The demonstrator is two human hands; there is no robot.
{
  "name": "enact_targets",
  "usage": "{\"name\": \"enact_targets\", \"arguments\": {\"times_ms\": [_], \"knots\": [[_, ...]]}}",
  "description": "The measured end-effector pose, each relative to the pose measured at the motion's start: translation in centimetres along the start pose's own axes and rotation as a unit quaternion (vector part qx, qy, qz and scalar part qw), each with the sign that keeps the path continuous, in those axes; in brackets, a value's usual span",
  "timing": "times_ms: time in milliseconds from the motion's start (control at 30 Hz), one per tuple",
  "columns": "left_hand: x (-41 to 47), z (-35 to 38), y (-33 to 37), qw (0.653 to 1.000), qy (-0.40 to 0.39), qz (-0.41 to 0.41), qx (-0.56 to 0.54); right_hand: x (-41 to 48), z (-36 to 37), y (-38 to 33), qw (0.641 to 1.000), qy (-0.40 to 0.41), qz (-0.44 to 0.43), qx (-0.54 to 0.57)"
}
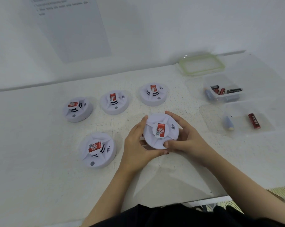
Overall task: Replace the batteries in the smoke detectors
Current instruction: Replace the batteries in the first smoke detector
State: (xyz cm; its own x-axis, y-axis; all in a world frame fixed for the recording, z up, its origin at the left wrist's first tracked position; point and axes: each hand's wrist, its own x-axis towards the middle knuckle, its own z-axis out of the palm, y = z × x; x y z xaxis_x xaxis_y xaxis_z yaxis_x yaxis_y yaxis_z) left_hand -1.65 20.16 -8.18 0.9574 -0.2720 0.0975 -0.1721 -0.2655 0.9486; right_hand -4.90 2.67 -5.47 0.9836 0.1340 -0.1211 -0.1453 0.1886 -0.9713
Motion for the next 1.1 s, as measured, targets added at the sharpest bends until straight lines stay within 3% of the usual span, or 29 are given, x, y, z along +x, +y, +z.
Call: {"name": "enact_targets", "arguments": {"times_ms": [1100], "knots": [[-0.18,0.00,0.02,1.000,-0.001,-0.002,-0.014,-0.21,-0.45,0.10,1.000,-0.019,0.018,0.016]]}}
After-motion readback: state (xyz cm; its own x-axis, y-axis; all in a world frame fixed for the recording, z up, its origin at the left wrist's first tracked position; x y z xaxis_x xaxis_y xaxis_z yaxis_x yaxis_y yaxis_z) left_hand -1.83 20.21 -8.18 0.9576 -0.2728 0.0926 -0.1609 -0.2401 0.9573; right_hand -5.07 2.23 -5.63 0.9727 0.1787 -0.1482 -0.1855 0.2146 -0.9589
